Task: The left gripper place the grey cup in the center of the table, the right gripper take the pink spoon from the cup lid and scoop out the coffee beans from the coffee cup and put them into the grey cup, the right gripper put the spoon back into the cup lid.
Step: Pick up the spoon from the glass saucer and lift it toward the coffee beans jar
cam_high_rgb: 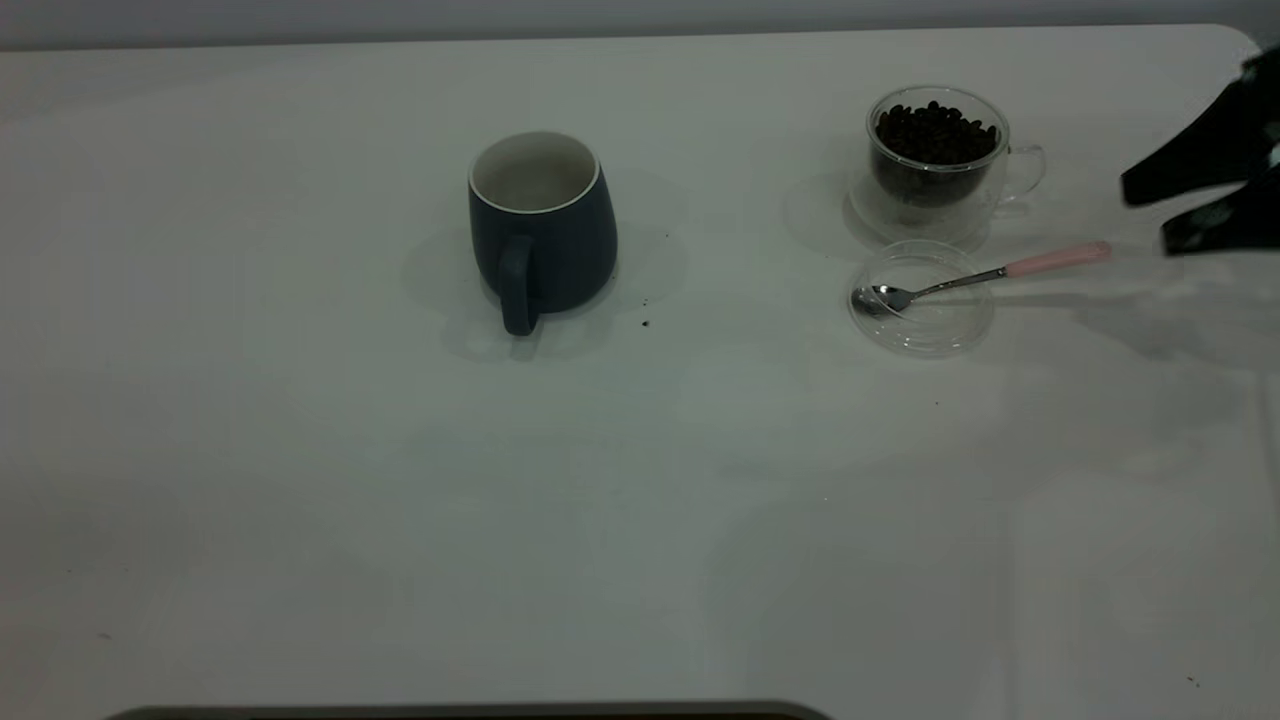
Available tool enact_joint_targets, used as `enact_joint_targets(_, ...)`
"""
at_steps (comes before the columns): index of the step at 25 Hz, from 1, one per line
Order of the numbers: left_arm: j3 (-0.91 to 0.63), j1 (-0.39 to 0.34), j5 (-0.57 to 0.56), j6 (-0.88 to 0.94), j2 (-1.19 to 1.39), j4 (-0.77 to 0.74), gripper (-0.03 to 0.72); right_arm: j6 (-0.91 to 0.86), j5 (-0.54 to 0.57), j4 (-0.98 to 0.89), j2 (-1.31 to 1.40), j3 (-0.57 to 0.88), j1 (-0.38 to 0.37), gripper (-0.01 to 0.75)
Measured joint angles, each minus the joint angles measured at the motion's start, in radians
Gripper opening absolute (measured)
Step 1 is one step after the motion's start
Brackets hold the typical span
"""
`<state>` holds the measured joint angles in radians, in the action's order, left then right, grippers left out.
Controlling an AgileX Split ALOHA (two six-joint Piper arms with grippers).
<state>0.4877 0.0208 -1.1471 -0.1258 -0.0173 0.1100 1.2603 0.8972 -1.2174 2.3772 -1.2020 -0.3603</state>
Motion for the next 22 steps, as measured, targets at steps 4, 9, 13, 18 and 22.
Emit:
enact_joint_targets(4, 0.0, 0.0, 0.0, 0.0, 0.0, 0.0, 0.565, 0.091, 0.025, -0.107, 0.075, -0.002, 0.0, 0.591)
enact_joint_targets(9, 0.0, 0.0, -0.001, 0.0, 0.0, 0.0, 0.565, 0.132, 0.025, -0.17, 0.11, -0.005, 0.0, 0.591)
enact_joint_targets(13, 0.0, 0.0, -0.001, 0.0, 0.0, 0.0, 0.565, 0.143, 0.025, -0.18, 0.113, -0.008, 0.0, 0.591)
enact_joint_targets(18, 0.0, 0.0, -0.001, 0.0, 0.0, 0.0, 0.565, 0.175, 0.034, -0.234, 0.158, -0.019, 0.003, 0.591)
enact_joint_targets(22, 0.0, 0.0, -0.001, 0.0, 0.0, 0.0, 0.565, 0.17, 0.067, -0.244, 0.186, -0.055, 0.012, 0.591)
